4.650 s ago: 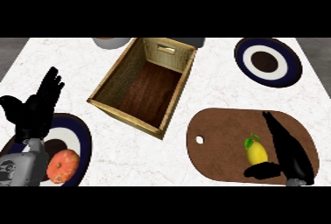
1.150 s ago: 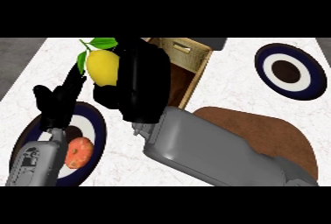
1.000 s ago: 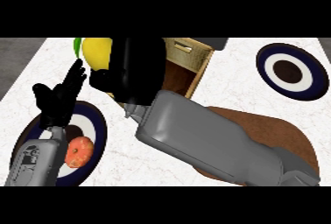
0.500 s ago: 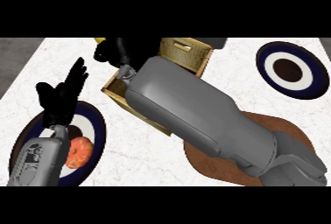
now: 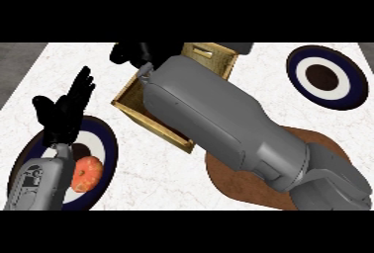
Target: Pick the lemon from the cutting board and place it in the basket
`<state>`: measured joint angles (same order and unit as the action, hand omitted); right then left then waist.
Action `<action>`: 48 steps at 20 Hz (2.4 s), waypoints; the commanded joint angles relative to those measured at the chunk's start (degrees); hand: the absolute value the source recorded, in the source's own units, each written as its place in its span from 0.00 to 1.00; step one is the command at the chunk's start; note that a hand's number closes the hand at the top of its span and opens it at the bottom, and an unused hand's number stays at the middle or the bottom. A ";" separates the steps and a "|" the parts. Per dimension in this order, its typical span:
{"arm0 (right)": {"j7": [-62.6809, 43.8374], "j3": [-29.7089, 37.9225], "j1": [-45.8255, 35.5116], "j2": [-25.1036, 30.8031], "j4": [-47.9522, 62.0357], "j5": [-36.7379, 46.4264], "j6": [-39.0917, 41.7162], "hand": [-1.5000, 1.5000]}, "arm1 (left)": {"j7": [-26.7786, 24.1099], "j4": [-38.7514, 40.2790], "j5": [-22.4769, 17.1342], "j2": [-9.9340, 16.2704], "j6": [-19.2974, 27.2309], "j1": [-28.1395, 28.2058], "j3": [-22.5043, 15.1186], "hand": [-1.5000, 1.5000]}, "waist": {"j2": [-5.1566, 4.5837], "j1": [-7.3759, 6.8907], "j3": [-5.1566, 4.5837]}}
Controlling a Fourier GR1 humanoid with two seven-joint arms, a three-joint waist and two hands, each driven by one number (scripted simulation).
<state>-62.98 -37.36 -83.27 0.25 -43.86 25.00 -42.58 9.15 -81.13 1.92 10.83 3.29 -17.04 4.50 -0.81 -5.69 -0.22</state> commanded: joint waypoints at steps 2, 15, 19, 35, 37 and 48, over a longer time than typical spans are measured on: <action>-4.38 -2.02 -1.19 -0.24 1.06 -6.26 -4.06 1.00 | 0.00 0.19 0.29 -0.15 1.11 0.16 0.77 0.50 | 0.13 1.11 0.06; 4.54 -16.34 -13.41 -0.25 14.91 3.41 25.14 1.00 | 0.93 -1.13 1.07 -0.84 1.46 0.45 -0.34 0.50 | 0.01 1.52 0.02; 4.83 -16.97 -12.06 -0.25 16.22 2.84 23.05 1.00 | -2.94 0.36 -0.20 0.49 -0.52 2.95 1.33 0.50 | -0.25 1.17 -0.03; 9.27 -15.39 -7.21 -0.25 21.40 -3.77 31.05 1.00 | -0.19 -3.40 -1.33 1.48 -1.42 3.65 2.17 0.50 | -0.08 1.28 0.08; 7.58 -16.04 -8.75 -0.25 19.00 -4.45 33.58 1.00 | -0.32 -1.46 0.82 -0.52 0.40 2.88 0.28 0.50 | -0.13 1.44 0.06; 11.33 -17.07 -5.87 -0.25 23.57 -2.87 33.98 1.00 | 1.22 -1.61 1.75 -0.93 1.98 1.38 0.56 0.50 | -0.26 1.75 0.09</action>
<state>-52.32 -54.56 -88.87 0.02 -21.42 22.11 -9.75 10.07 -83.30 2.34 10.85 3.68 -15.10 5.65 -1.01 -3.88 -0.14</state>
